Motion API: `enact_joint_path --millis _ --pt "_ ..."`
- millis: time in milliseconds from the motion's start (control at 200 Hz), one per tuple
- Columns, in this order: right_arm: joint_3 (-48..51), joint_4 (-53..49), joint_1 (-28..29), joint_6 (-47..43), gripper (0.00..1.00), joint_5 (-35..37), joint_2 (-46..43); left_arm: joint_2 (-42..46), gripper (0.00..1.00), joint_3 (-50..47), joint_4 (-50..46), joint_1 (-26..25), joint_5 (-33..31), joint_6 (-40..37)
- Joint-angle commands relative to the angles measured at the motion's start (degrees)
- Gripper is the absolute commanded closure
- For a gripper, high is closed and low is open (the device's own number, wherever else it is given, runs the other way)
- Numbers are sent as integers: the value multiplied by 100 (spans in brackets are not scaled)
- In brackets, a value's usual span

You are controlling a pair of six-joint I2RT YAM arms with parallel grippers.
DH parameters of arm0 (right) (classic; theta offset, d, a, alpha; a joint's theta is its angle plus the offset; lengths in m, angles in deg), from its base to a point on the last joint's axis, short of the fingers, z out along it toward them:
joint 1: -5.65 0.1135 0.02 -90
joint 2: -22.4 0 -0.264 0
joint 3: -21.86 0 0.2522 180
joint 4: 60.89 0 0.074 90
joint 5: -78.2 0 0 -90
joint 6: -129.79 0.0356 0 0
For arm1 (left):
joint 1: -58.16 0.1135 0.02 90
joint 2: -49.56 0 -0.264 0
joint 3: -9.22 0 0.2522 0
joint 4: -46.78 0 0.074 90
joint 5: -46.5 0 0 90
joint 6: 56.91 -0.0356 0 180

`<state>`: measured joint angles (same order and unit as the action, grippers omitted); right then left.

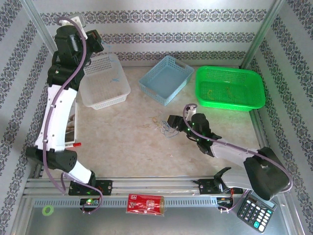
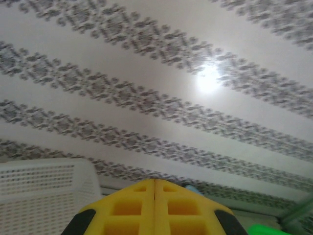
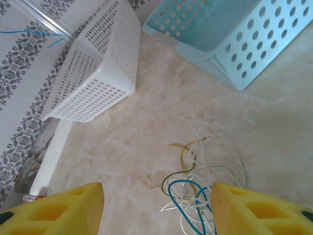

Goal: Untangle the cables

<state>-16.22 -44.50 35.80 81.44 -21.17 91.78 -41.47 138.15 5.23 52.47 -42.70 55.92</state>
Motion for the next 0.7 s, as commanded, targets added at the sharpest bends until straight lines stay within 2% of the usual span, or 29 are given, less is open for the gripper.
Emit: enact_joint_path --millis 0,160,255,555,630,699 --pt "-187 -645 -150 -157 35 -131 -326 -243 100 -13 306 379 -34 -3" --pt "-351 -1171 -412 -179 23 -370 -516 -634 100 -61 514 730 26 -19" --pt "-416 -1289 -551 -183 2 -491 -502 -862 100 -98 576 854 40 -11" --pt "-623 -1342 -794 203 2 -529 -123 -1441 100 -431 870 1109 343 28" --pt "-627 -1310 -745 170 2 -515 -99 -1536 96 -558 967 1147 480 91" --pt "-627 -1309 -672 168 2 -457 -98 -1593 87 -630 1020 1179 642 187"
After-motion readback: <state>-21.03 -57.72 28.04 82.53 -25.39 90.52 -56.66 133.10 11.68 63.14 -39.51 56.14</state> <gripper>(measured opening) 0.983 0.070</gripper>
